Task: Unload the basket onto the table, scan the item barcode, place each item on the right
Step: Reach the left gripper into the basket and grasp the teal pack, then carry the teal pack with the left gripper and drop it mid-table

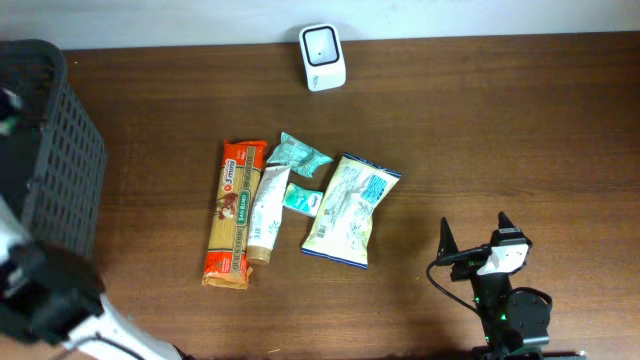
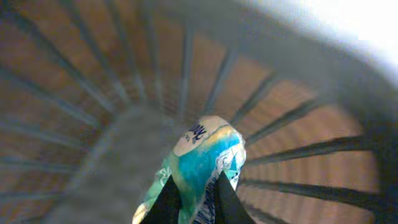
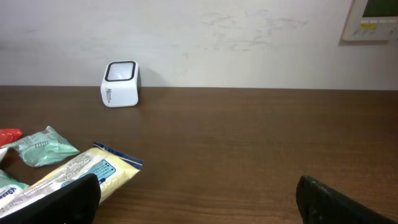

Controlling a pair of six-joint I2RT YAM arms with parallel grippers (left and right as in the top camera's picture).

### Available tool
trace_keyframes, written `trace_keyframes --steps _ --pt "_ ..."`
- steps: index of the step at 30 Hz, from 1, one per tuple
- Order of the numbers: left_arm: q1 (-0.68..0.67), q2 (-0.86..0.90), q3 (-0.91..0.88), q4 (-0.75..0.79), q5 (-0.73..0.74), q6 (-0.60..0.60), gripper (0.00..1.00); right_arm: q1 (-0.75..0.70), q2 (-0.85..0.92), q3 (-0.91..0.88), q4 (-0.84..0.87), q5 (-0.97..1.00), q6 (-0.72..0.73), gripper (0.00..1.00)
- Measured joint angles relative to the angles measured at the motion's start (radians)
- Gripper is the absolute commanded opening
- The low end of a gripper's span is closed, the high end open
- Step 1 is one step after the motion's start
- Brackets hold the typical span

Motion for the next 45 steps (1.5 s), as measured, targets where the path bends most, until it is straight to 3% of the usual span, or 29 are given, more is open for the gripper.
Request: trace_keyframes --steps 6,10,13,16,18,22,27,35,36,39,40,45 --pt "-0.068 -0.41 0.032 -0.127 0.085 -0.14 0.0 0.0 0.0 0.0 0.0 0.0 0.0 0.99" --pt "-0.272 -0.484 0.034 -0.427 0.146 -0.148 0.0 0.0 0.001 0.0 0.0 0.0 0.001 0.99" --pt "-0.449 -0.472 -0.108 -0.471 0.156 -0.124 0.0 0.0 0.001 0.0 0.0 0.0 0.0 0.99" --pt "-0.58 -0.453 -0.308 -0.364 0.146 -0.119 0.0 0.0 0.001 0.0 0.001 0.0 0.0 0.99" --pt "-0.731 -0.439 -0.541 -0.182 0.139 -0.117 0.0 0.0 0.001 0.0 0.0 0.0 0.0 0.99" --pt "-0.933 -0.433 -0.768 0.056 0.136 -0.117 0.0 0.0 0.001 0.0 0.0 0.0 0.001 0.99" --pt "-1.065 -0.434 -0.878 0.243 0.107 -0.173 0.0 0.0 0.001 0.0 0.0 0.0 0.0 0.99" --pt "-1.137 -0.367 -0.89 0.28 0.049 -0.245 0.0 0.0 0.001 0.0 0.0 0.0 0.0 0.99" --pt "-1.137 -0.353 -0.89 0.281 0.045 -0.256 0.07 0.0 0.001 0.0 0.0 0.0 0.001 0.99" --pt "-1.137 -0.338 -0.892 0.281 0.042 -0.275 0.75 0.0 0.001 0.0 0.0 0.0 0.0 0.99" --pt "-1.137 -0.338 -0.892 0.281 0.041 -0.278 0.91 0.0 0.001 0.0 0.0 0.0 0.0 0.99" --pt "-1.137 -0.338 -0.892 0.282 0.034 -0.285 1.0 0.0 0.001 0.0 0.0 0.0 0.001 0.99"
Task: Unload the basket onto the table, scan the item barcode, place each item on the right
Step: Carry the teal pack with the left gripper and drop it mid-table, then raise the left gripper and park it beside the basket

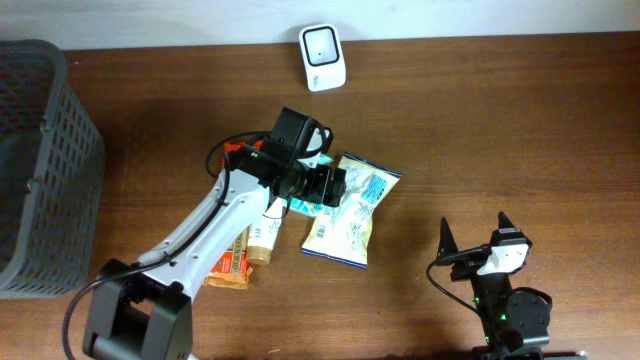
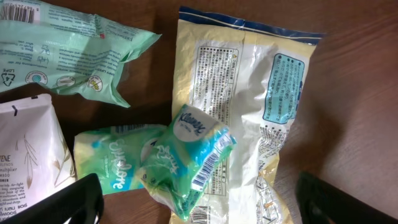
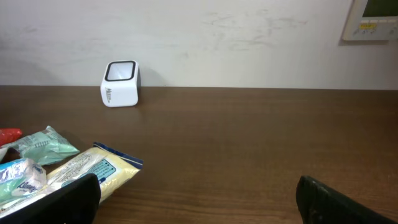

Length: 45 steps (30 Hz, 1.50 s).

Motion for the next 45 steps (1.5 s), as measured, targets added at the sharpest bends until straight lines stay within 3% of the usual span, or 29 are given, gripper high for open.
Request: trace_keyframes --steps 5,9,12,16,19,23,45 --pt "0.0 -0.026 0.099 -0.053 -0.07 0.037 0.99 0.0 0.0 0.0 0.0 0.0 -0.001 0.99" --pt "0.009 -0.185 0.176 -0.141 -0.249 0.071 0.99 0.0 0.0 0.0 0.0 0.0 -0.001 0.99" --pt "0.09 -0.323 0.191 -0.172 -0.378 0.092 0.99 0.0 0.0 0.0 0.0 0.0 0.0 0.99" --pt "0.338 -0.4 0.191 -0.181 -0.45 0.227 1.0 0.0 0.0 0.0 0.0 0.0 0.0 0.99" --pt "0.483 -0.395 0.191 -0.2 -0.37 0.403 0.99 0.0 0.0 0.0 0.0 0.0 -0.001 0.99" --pt "0.589 -0.352 0.191 -0.215 -0.237 0.508 0.99 0.0 0.0 0.0 0.0 0.0 0.0 0.99" --pt "0.6 -0.331 0.191 -0.215 -0.196 0.533 0.99 0.0 0.0 0.0 0.0 0.0 -0.001 0.99"
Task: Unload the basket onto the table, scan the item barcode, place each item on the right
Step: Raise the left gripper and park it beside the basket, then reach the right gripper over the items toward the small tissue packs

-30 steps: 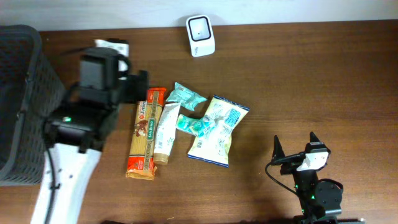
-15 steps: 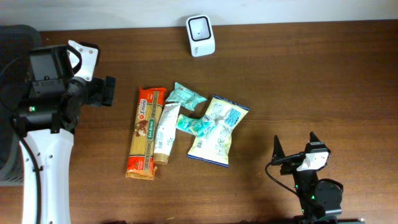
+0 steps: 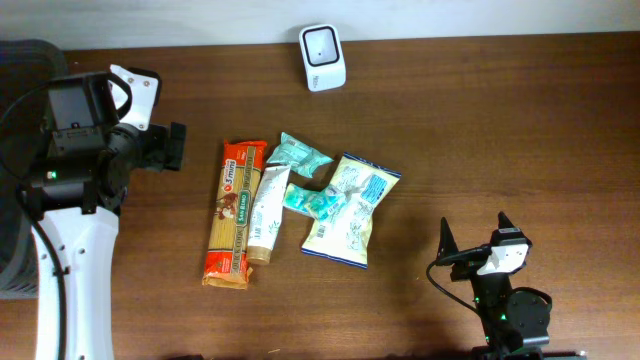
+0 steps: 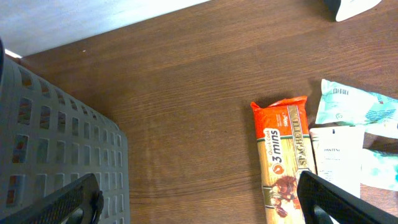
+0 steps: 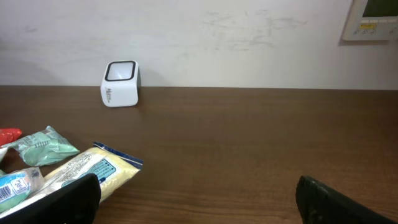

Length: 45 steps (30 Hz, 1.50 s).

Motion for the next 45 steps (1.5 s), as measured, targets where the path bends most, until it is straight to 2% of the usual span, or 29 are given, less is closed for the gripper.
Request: trace_keyframes --steps 17,22,25,27,30,34,36,38,40,42,45 --pt "0.0 0.0 0.0 0.0 0.0 0.0 0.99 0.0 0.0 0.0 0.0 -0.001 0.003 0.99" --pt "0.0 0.0 0.0 0.0 0.0 0.0 0.99 0.0 0.0 0.005 0.003 -0.146 0.034 0.99" --pt "0.0 0.0 0.0 0.0 0.0 0.0 0.99 0.0 0.039 0.083 -0.073 -0.227 0.074 0.99" --pt "0.0 0.0 0.0 0.0 0.0 0.0 0.99 0.0 0.127 0.204 -0.147 -0.27 0.083 0.99" --pt "0.0 0.0 0.0 -0.001 0.0 0.0 0.99 0.0 0.354 0.432 -0.307 -0.322 0.093 0.99" --pt "0.0 0.0 0.0 -0.002 0.007 0.0 0.99 0.0 0.706 0.726 -0.508 -0.391 0.101 0.99" --pt "0.0 0.0 0.0 -0.003 0.007 0.0 0.99 0.0 0.883 0.902 -0.688 -0.409 0.102 0.99" --pt "0.0 0.0 0.0 -0.002 0.007 0.0 0.99 0.0 1.044 1.047 -0.785 -0.427 0.103 0.99" --pt "0.0 0.0 0.0 -0.002 0.007 0.0 0.99 0.0 1.203 1.13 -0.778 -0.527 0.105 0.99" --pt "0.0 0.0 0.0 -0.001 0.007 0.0 0.99 0.0 1.286 1.136 -0.746 -0.591 0.105 0.99" --pt "0.0 0.0 0.0 -0.001 0.007 0.0 0.99 0.001 1.447 1.138 -0.731 -0.703 0.109 0.89"
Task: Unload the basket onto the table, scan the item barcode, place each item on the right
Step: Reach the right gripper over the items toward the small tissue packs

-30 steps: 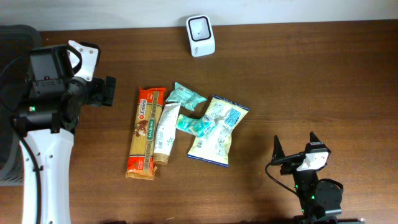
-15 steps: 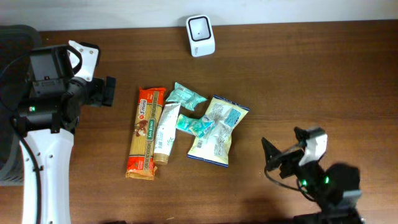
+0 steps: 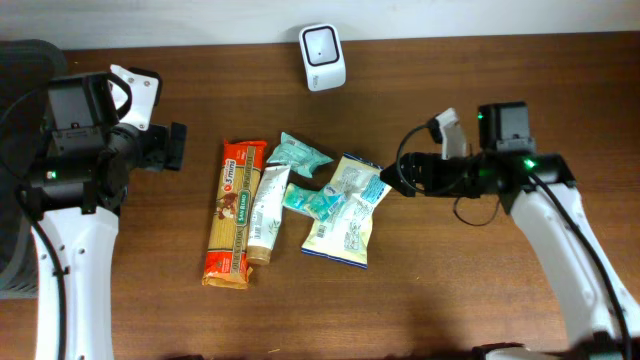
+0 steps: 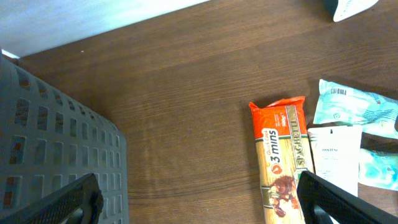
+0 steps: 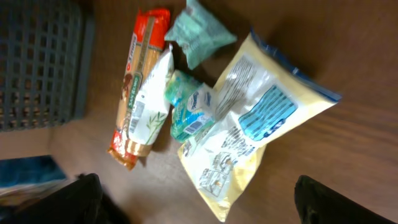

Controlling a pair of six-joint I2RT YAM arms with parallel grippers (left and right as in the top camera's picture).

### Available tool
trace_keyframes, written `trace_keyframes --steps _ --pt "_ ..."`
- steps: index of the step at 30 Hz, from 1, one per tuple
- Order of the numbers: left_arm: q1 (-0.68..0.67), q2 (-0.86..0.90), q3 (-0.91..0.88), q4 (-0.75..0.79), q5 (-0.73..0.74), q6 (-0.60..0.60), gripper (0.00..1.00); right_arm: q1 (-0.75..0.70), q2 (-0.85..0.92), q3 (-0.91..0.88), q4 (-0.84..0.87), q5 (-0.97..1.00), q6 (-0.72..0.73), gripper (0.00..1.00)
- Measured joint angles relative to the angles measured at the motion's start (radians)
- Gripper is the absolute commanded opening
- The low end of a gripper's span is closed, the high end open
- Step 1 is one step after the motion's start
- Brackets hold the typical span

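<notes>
The items lie in a pile mid-table: a yellow snack bag [image 3: 348, 212] [image 5: 255, 130], a blue-green Kleenex tissue pack [image 3: 320, 203] [image 5: 193, 112] with its barcode showing, a green wipes pack [image 3: 300, 153], a white tube [image 3: 265, 210] and an orange spaghetti pack [image 3: 232, 213] [image 4: 280, 162]. The white scanner [image 3: 322, 43] stands at the far edge. My right gripper [image 3: 392, 180] [image 5: 196, 186] hangs open just right of the yellow bag, holding nothing. My left gripper [image 3: 172, 148] [image 4: 199, 186] is open and empty, left of the pile.
A dark mesh basket [image 3: 25, 60] [image 4: 37, 143] stands at the left edge of the table, close beside the left arm. The wall runs along the far edge behind the scanner.
My right arm has left its place at the front right and now reaches over the table, its open gripper at the yellow bag's right corner. The left arm has not moved.
My left gripper was shut on the tissue pack inside the basket. Then it stood open over the pile with the pack lying on the other items. Then it was back near the basket, empty. Now the right gripper is at the pile.
</notes>
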Motion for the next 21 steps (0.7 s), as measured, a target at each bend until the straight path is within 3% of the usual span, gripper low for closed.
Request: trace_keyframes --steps 4,9,15,21 --pt "0.0 0.0 0.0 0.0 0.0 0.0 0.99 0.059 0.098 0.0 0.026 -0.018 -0.001 0.85" --pt "0.0 0.0 0.0 0.0 0.0 0.0 0.99 0.201 0.1 0.0 0.103 0.092 0.014 0.77" --pt "0.0 0.0 0.0 0.0 0.0 0.0 0.99 0.399 0.138 0.0 0.233 0.352 0.193 0.66" --pt "0.0 0.0 0.0 0.0 0.0 0.0 0.99 0.419 0.275 0.002 0.372 0.465 0.283 0.64"
